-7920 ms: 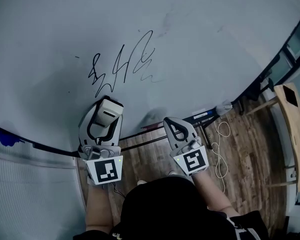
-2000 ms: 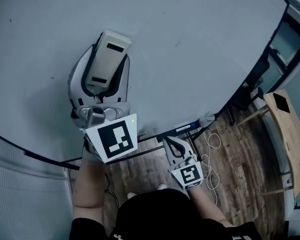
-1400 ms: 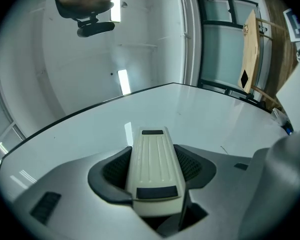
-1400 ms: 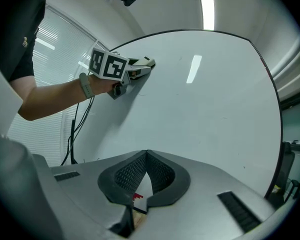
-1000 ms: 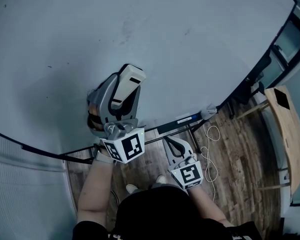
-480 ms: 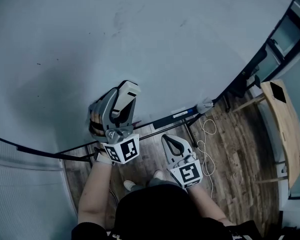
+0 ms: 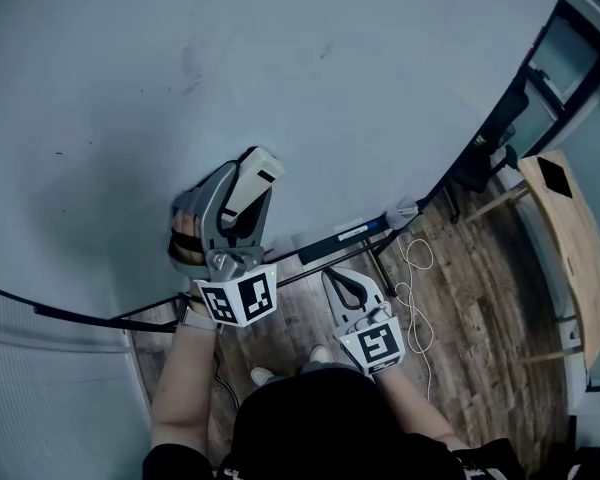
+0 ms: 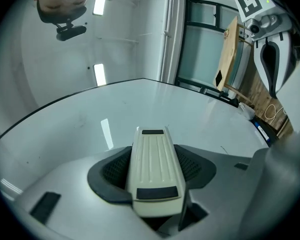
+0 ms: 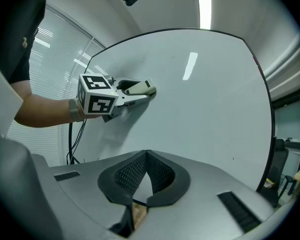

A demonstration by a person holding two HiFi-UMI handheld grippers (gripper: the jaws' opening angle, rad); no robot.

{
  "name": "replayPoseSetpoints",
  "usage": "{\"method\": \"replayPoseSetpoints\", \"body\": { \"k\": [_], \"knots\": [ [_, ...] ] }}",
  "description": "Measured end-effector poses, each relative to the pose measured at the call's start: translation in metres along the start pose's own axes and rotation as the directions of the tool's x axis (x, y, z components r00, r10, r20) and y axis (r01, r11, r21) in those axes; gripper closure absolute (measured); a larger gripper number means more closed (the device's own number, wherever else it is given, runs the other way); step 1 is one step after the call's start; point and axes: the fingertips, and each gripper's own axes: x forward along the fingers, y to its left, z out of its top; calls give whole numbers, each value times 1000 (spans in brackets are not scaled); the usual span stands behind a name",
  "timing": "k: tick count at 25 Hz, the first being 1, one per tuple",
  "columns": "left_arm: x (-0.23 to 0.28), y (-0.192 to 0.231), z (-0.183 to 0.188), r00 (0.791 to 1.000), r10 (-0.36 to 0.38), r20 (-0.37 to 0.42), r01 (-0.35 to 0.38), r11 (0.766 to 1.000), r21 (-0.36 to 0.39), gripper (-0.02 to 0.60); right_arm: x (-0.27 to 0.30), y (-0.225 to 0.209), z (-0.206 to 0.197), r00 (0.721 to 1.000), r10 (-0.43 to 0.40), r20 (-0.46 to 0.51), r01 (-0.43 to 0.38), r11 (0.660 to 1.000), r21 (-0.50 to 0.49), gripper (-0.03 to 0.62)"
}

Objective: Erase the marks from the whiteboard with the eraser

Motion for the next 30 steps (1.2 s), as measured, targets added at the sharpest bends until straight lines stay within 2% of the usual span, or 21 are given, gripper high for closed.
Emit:
{"method": "replayPoseSetpoints", "body": {
  "k": [8, 19, 25, 30],
  "knots": [
    [33, -20, 31, 998, -55, -13, 56, 994, 93, 316, -10, -40, 0, 999, -33, 31, 33, 999, 1, 566],
    [89, -78, 72, 987, -158, -44, 163, 968, 188, 314, -31, -99, -14, 996, -83, 38, 83, 996, 12, 566],
    [97, -66, 85, 985, -167, -48, 173, 964, 204, 316, -35, -99, -10, 997, -57, 51, 58, 998, -13, 566],
    [86, -15, 83, 995, -83, -46, 90, 982, 167, 316, -25, -81, 0, 998, -33, 56, 34, 999, -23, 566]
  ]
}}
